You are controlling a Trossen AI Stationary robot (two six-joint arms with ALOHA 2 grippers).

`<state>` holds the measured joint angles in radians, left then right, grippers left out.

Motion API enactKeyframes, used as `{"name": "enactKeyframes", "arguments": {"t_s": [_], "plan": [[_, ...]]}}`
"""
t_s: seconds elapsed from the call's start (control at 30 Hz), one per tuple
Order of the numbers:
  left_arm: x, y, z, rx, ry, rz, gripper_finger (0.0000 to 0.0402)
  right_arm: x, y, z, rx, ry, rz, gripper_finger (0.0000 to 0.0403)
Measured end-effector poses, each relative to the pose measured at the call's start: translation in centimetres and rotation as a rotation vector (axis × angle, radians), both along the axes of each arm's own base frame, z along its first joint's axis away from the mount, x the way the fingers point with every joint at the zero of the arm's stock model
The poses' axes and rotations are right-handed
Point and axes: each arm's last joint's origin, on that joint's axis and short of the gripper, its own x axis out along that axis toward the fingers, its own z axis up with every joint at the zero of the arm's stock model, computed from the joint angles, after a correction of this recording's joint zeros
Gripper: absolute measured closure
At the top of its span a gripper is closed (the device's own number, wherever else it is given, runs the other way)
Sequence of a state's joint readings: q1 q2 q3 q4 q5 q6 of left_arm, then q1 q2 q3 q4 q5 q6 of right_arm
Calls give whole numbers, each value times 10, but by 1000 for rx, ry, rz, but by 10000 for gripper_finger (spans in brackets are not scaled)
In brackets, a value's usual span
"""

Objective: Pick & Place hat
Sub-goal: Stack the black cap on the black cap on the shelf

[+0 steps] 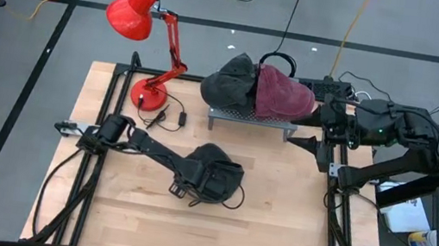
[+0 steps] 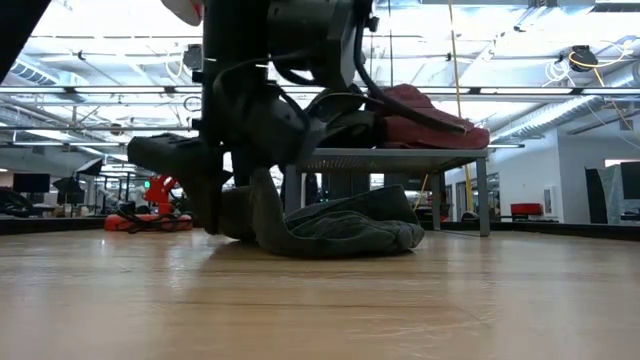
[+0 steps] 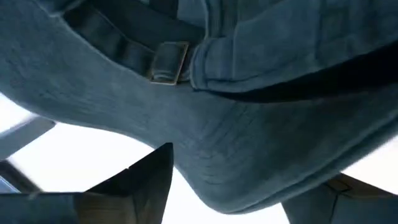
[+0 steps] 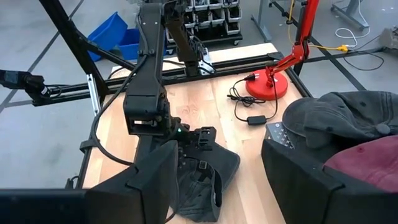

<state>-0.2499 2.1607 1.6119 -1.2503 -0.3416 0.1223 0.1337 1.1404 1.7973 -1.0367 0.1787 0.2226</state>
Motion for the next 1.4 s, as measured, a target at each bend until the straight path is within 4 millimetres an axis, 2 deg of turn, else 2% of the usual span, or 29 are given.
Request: {"name": "enactKeyframes", "arguments": {"t_s": [0.13,0.37,0.43,0.6,0.8,0.97,1.17,1.4], "plan": [[1,-1,-7,-17,-20,-31,201,1,0,2,3,-24,0,177],[2,-1,-7,-24,-50,9,355,-1,0,5,6,-52,1,177],[1,-1,-3,-27,-63,32,385,-1,0,6,7,-57,1,177],[-4,-3,23,-187,-90,70,391,-4,-1,7,31,-72,-9,177],[-18,1,83,-505,-201,125,393,-5,-1,7,3,-70,5,177],[-40,8,136,-755,-289,181,394,-5,1,7,-93,-66,104,177],[-66,13,189,-1078,-386,231,394,-4,1,9,-117,-84,110,177],[-88,20,237,-1370,-479,283,394,-3,1,10,58,-105,35,177]]}}
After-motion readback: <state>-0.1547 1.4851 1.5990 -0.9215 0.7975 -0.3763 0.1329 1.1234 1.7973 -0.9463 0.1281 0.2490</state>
